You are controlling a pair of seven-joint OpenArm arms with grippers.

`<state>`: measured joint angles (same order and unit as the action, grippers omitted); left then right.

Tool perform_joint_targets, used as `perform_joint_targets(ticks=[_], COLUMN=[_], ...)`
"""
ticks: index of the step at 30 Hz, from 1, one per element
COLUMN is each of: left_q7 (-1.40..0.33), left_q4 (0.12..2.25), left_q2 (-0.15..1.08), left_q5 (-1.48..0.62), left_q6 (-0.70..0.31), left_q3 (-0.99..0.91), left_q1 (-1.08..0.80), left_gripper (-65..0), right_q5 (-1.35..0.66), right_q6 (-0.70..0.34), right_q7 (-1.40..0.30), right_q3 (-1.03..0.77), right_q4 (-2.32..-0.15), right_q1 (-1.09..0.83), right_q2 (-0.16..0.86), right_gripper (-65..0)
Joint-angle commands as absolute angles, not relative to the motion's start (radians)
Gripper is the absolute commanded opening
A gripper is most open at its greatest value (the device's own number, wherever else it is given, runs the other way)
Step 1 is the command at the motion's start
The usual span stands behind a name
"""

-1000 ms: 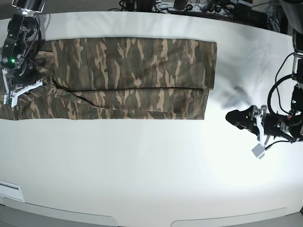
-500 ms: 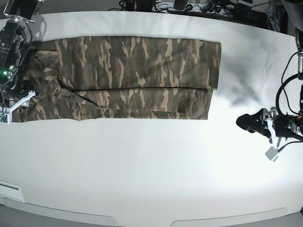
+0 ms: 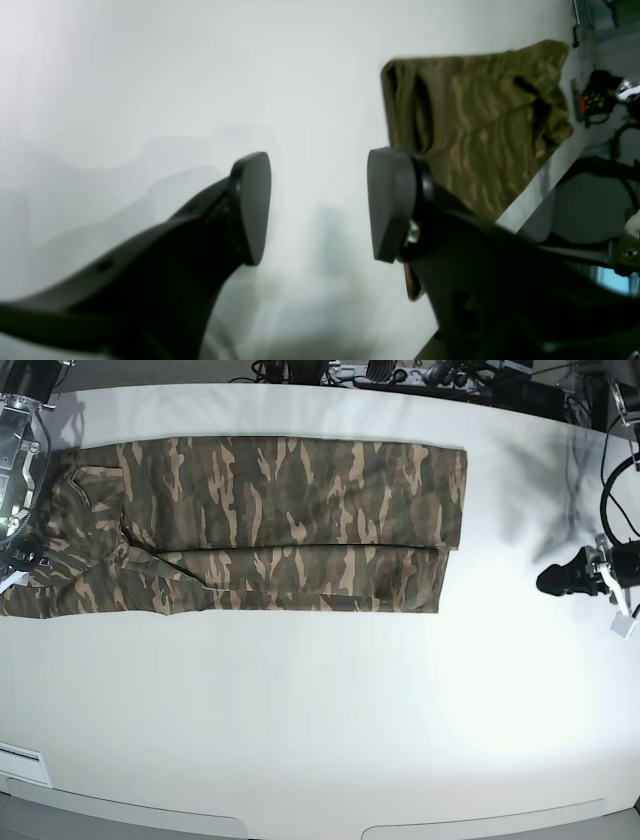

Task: Fold the T-shirt properly
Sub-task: 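Smooth the folded edge with the right gripper and withdraw the left gripper, then fold the opposite sleeve end inward with the left gripper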

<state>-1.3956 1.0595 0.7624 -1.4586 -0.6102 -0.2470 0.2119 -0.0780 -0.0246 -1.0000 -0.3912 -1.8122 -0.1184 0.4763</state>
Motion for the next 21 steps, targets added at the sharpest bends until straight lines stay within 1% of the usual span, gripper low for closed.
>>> perform_joint_targets(ticks=[1,8,14,16,21], left_q7=[-1.391,-1.380,-1.369,-1.355,-1.354], left_q4=[1.073,1.073,1.073,1.073,1.073], left_q2=[0.788,0.727,0.640,0.616,0.589], left_q5=[-1.484,-1.484,-1.484,-1.472,-1.467], left_q6=[-0.612,-0.611,-0.606,-0.591,-0.590], left_q3=[-0.258,-0.258,-0.255,-0.253,-0.189], left_q1=[0.218,0.127,0.122,0.122,0.122], left_gripper=[-32.0,-32.0,-32.0,-32.0,-32.1], right_q5=[-0.066,-0.052,-0.024,-0.024,-0.021], right_q6=[-0.018,-0.018,-0.007,-0.003,-0.003], right_q7=[-0.984,-0.991,-0.991,-0.990,-0.989], right_q3=[-0.407,-0.440,-0.480,-0.497,-0.545], right_q4=[-1.830,-1.830,-1.830,-1.830,-1.830], right_q1=[-0.105,-0.108,-0.139,-0.158,-0.193], right_q2=[0.500,0.499,0.500,0.500,0.499], right_gripper=[-30.6,-30.6,-30.7,-30.7,-30.7])
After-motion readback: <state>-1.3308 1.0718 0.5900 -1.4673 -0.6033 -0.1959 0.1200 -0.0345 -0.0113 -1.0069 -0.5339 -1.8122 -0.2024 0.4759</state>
